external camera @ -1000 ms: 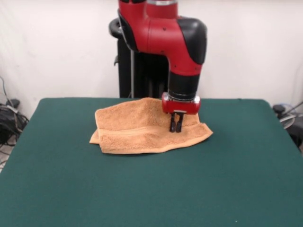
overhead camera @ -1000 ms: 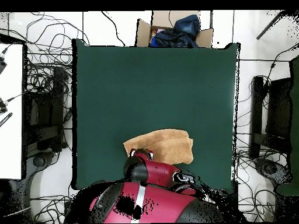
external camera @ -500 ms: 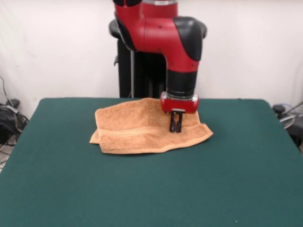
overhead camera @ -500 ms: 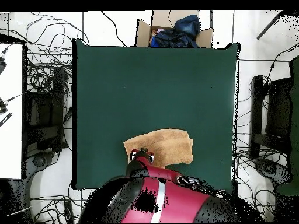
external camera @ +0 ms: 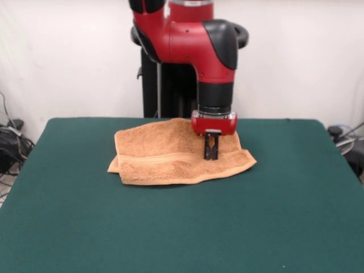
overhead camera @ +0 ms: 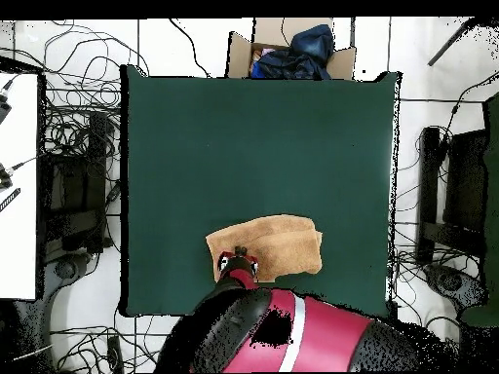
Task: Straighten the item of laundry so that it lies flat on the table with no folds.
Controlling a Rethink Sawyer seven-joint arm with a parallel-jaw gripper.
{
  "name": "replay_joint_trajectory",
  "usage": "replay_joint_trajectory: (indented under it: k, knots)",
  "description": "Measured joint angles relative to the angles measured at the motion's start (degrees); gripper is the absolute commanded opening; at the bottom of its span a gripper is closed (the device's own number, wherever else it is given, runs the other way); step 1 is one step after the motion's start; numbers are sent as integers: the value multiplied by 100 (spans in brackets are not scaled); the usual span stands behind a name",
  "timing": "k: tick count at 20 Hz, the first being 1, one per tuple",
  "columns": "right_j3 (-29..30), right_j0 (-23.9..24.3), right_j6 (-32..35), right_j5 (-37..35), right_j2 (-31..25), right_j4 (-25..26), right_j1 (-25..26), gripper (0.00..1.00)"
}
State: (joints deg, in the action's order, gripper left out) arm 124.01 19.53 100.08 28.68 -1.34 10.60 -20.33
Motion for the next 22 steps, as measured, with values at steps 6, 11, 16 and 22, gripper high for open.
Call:
replay_joint_trajectory:
  k: [6,11,16,22]
  knots:
    - [45,103,72,365,-21,164,108,0]
    - [85,199,72,660,-46,267,206,0]
    - [111,230,72,922,-51,309,292,0]
    - [74,242,73,1249,-181,390,397,0]
